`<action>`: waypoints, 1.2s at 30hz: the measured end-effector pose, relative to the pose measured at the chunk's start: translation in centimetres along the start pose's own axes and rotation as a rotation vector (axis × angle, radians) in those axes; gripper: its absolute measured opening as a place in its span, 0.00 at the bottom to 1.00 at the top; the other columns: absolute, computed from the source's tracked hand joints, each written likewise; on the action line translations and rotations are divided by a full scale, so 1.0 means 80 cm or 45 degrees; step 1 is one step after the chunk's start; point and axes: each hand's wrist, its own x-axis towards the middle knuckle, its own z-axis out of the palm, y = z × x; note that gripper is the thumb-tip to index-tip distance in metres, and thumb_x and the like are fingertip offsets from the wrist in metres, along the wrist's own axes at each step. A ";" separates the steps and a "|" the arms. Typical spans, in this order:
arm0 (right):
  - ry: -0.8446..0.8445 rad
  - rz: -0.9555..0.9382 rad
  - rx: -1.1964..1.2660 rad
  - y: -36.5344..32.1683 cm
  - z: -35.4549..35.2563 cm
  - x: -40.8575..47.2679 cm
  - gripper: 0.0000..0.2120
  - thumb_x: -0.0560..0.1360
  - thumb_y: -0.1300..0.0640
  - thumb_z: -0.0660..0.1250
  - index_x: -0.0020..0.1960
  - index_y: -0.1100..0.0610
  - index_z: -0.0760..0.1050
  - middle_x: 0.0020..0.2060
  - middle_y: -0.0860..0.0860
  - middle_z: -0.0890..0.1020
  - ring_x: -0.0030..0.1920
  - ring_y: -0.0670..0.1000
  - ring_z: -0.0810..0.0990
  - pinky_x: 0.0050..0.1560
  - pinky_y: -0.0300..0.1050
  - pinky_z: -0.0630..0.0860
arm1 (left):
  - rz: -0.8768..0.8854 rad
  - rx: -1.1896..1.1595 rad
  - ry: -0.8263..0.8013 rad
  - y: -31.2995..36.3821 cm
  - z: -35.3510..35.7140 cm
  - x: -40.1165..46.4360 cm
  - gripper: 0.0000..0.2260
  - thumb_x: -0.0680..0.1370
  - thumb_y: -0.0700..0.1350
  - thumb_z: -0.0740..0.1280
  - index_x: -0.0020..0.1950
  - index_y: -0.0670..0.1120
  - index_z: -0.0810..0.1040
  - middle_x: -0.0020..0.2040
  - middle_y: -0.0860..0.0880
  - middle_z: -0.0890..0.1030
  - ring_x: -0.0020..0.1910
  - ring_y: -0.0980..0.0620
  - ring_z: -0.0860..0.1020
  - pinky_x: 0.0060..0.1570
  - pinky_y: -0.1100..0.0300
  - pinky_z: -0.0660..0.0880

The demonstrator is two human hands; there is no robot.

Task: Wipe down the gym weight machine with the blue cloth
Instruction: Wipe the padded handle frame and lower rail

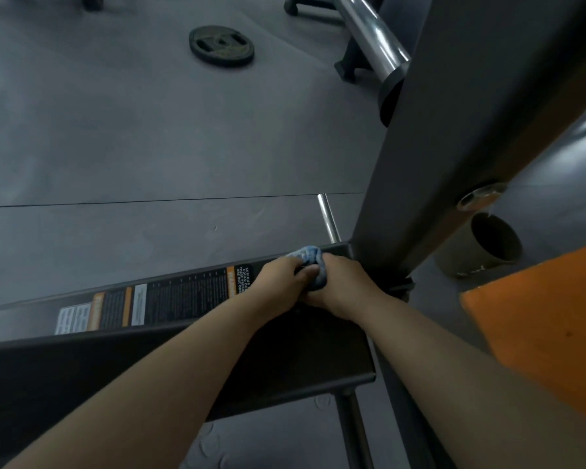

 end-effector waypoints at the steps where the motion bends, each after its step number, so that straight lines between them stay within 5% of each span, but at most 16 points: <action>1: -0.051 0.004 -0.052 -0.003 -0.002 0.006 0.19 0.68 0.48 0.73 0.55 0.55 0.75 0.46 0.50 0.79 0.50 0.53 0.78 0.43 0.41 0.71 | -0.043 -0.124 0.001 -0.003 0.000 0.003 0.07 0.80 0.50 0.60 0.49 0.47 0.73 0.40 0.51 0.74 0.38 0.56 0.73 0.32 0.67 0.65; 6: -0.256 0.099 -0.249 -0.022 -0.018 0.025 0.21 0.67 0.47 0.74 0.56 0.55 0.76 0.45 0.53 0.77 0.46 0.54 0.77 0.43 0.43 0.71 | -0.299 -0.702 0.140 -0.007 -0.002 0.008 0.26 0.76 0.44 0.68 0.69 0.43 0.61 0.59 0.42 0.72 0.54 0.47 0.74 0.46 0.57 0.74; 11: -0.343 0.080 -0.439 -0.042 -0.013 0.039 0.19 0.68 0.50 0.72 0.57 0.54 0.76 0.46 0.54 0.79 0.42 0.55 0.76 0.42 0.45 0.72 | -0.412 -0.609 0.144 -0.007 -0.006 0.003 0.16 0.78 0.44 0.65 0.63 0.44 0.64 0.56 0.40 0.75 0.50 0.45 0.77 0.46 0.51 0.78; 16: -0.176 0.019 -0.426 -0.042 -0.005 0.028 0.11 0.72 0.51 0.68 0.51 0.54 0.77 0.47 0.54 0.80 0.46 0.56 0.78 0.43 0.47 0.74 | -0.220 -0.373 0.185 -0.021 -0.017 -0.016 0.17 0.77 0.46 0.66 0.64 0.44 0.69 0.55 0.46 0.75 0.48 0.52 0.75 0.39 0.63 0.75; 18: 0.002 -0.063 -0.458 -0.036 0.002 0.010 0.13 0.73 0.49 0.66 0.54 0.55 0.77 0.52 0.55 0.80 0.53 0.58 0.77 0.48 0.49 0.73 | -0.067 -0.346 0.249 -0.019 -0.018 -0.021 0.16 0.76 0.42 0.67 0.63 0.44 0.71 0.55 0.47 0.76 0.50 0.53 0.74 0.38 0.69 0.71; 21: 0.096 -0.155 -0.390 -0.022 0.002 -0.011 0.18 0.75 0.47 0.64 0.61 0.54 0.74 0.59 0.55 0.75 0.59 0.59 0.73 0.55 0.50 0.71 | 0.123 -0.330 0.350 -0.016 -0.014 -0.027 0.10 0.74 0.39 0.66 0.55 0.47 0.75 0.51 0.47 0.78 0.49 0.50 0.77 0.41 0.66 0.74; 23: -0.004 -0.147 -0.304 -0.020 -0.005 -0.012 0.21 0.74 0.45 0.65 0.65 0.49 0.71 0.62 0.54 0.73 0.61 0.59 0.72 0.60 0.52 0.72 | 0.133 -0.352 0.394 -0.015 -0.012 -0.029 0.07 0.76 0.39 0.63 0.50 0.49 0.75 0.49 0.46 0.78 0.47 0.50 0.77 0.42 0.58 0.77; 27: -0.337 0.036 -0.457 -0.042 -0.013 0.005 0.26 0.72 0.33 0.60 0.66 0.45 0.69 0.62 0.55 0.71 0.62 0.61 0.70 0.62 0.57 0.69 | 0.046 -0.235 0.547 -0.016 -0.012 -0.025 0.08 0.80 0.41 0.57 0.52 0.45 0.76 0.44 0.49 0.76 0.40 0.57 0.73 0.34 0.68 0.67; 31: -0.550 0.122 -0.575 -0.070 -0.020 0.024 0.23 0.78 0.45 0.58 0.69 0.54 0.67 0.64 0.54 0.72 0.61 0.57 0.73 0.59 0.52 0.69 | -0.043 -0.224 0.583 -0.016 -0.011 -0.022 0.10 0.81 0.43 0.55 0.56 0.44 0.75 0.45 0.49 0.75 0.38 0.58 0.71 0.34 0.66 0.66; 36: -0.562 0.314 -0.705 -0.076 -0.005 0.051 0.24 0.73 0.48 0.65 0.67 0.52 0.68 0.64 0.55 0.73 0.60 0.61 0.74 0.59 0.57 0.72 | -0.020 -0.171 0.602 -0.015 -0.011 -0.022 0.11 0.81 0.43 0.55 0.55 0.44 0.76 0.44 0.49 0.75 0.40 0.54 0.72 0.36 0.62 0.66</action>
